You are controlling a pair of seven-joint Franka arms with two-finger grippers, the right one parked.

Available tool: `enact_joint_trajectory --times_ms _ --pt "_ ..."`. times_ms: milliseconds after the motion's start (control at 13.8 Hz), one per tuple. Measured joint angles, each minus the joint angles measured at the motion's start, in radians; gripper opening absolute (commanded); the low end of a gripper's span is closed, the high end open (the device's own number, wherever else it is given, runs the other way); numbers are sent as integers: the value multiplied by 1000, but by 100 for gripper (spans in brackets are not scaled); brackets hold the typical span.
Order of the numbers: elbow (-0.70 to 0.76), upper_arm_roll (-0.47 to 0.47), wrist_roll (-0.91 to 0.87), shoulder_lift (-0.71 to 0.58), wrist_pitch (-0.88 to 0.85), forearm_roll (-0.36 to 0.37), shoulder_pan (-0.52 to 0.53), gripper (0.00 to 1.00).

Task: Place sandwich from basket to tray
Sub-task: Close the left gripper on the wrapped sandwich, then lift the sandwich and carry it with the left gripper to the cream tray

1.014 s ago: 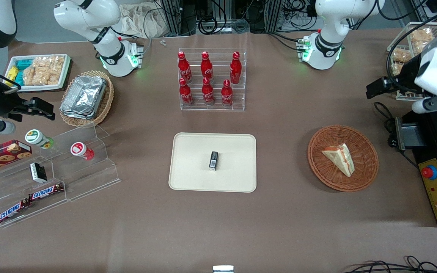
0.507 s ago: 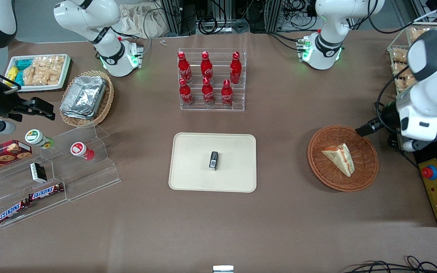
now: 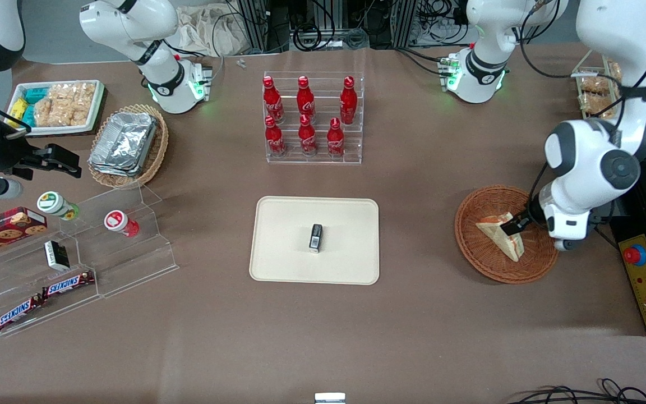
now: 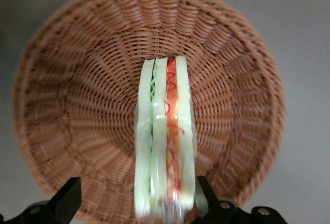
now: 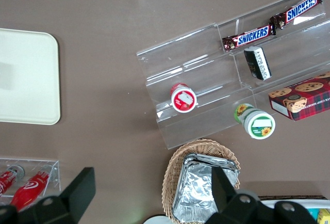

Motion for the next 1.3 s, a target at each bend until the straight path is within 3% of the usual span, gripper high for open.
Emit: enact_joint_trajectory --times_ms 72,145,217,290,652,870,1087,1304 --pt "0 -1 -3 36 41 0 0 92" --pt "0 -1 -4 66 72 0 0 60" --pt "0 -2 -5 89 91 0 0 17" --pt "0 -2 -5 101 102 0 0 0" --pt "29 -10 -5 53 90 0 -4 0" --pt "112 -50 13 -74 -162 3 -24 0" --pt "250 -182 60 -142 -426 3 -41 0" --pt "301 -355 92 -100 -431 4 -55 0"
